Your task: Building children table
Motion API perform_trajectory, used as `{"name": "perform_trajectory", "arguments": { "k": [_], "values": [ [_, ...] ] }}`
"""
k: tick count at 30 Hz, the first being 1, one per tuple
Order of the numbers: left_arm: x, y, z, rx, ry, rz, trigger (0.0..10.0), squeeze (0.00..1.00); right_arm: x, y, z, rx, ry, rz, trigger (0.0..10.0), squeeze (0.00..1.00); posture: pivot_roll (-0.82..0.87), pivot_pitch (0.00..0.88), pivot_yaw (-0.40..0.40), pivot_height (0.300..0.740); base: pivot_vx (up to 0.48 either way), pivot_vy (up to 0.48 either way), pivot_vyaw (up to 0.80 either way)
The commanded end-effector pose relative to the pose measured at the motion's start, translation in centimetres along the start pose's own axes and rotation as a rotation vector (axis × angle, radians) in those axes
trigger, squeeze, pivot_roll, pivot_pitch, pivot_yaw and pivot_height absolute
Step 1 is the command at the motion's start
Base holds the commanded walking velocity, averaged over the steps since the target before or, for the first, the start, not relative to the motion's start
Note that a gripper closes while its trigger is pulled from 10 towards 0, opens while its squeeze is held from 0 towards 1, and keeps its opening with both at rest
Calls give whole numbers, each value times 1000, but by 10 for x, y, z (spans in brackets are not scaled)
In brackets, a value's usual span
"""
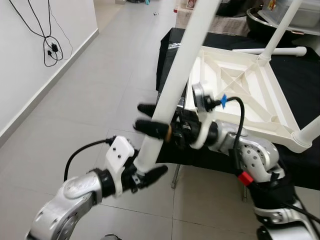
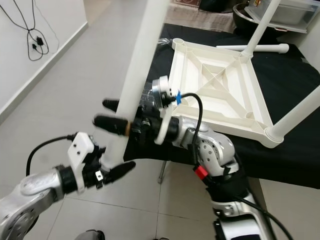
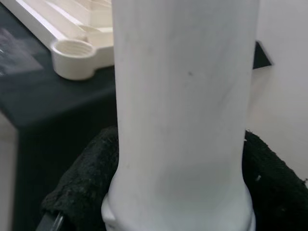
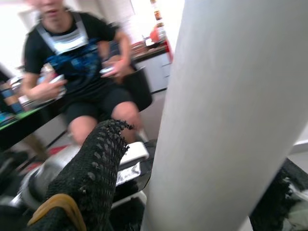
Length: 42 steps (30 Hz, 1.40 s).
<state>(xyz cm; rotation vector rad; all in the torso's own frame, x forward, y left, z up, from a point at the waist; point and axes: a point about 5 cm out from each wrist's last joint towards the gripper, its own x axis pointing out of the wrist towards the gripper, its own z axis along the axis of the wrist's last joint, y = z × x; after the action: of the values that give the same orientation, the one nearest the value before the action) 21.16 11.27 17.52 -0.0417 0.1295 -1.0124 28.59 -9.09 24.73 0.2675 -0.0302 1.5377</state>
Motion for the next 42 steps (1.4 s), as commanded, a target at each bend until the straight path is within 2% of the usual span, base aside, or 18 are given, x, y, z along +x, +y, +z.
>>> {"name": "perform_trajectory", "arguments": {
  "k": [1, 9, 20, 42],
  "values": [
    [-5, -12, -2, -49, 24, -84, 10000, 0, -2, 2, -4, 29, 23, 51, 10000, 0, 139, 112, -91, 740, 0, 0, 0],
    [-13, -27, -6, -96, 76, -185, 10000, 0, -3, 3, -5, 52, 57, 128, 10000, 0, 137, 113, -91, 740, 0, 0, 0],
    [-12, -24, -2, -63, 100, -187, 10000, 0, 3, 13, -11, 109, 76, 236, 10000, 0, 133, 120, -99, 740, 0, 0, 0],
    [-7, -26, -6, -91, 100, -189, 10000, 0, 16, 17, -4, 123, 7, 251, 10000, 0, 127, 121, -95, 740, 0, 0, 0]
  ]
}}
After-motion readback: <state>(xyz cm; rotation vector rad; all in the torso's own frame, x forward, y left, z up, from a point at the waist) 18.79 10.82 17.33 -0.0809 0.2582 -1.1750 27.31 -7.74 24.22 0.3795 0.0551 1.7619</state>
